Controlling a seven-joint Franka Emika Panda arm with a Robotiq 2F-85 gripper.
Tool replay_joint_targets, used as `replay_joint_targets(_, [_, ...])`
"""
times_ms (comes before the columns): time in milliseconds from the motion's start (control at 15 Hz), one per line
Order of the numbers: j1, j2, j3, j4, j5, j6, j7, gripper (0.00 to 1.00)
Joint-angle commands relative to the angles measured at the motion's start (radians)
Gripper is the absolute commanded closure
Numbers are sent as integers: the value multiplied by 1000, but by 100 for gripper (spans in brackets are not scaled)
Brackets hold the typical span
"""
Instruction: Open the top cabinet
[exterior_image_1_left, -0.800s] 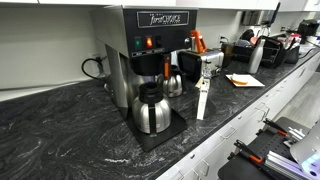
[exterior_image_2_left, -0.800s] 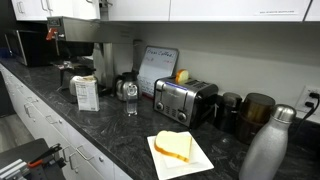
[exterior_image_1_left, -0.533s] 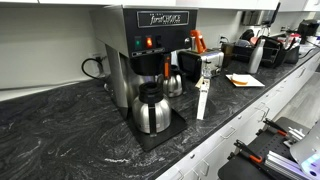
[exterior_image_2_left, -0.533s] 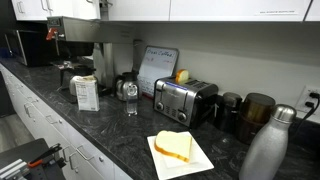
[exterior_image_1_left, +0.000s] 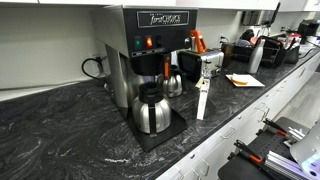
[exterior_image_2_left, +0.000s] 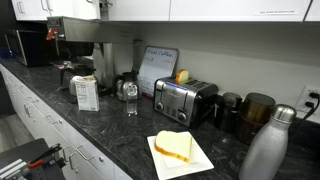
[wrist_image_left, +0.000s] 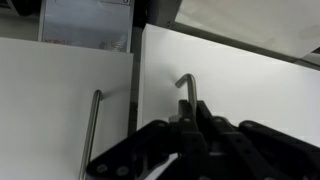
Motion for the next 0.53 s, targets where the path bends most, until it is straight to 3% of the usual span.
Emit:
replay_joint_targets(0, [-1, 3, 2, 5, -1, -3, 1, 90])
replay_joint_targets(333, [-1, 3, 2, 5, -1, -3, 2, 90])
replay_joint_targets(400, [-1, 3, 2, 5, -1, -3, 2, 98])
replay_joint_targets(467, [3, 2, 5, 8, 3, -3, 6, 98])
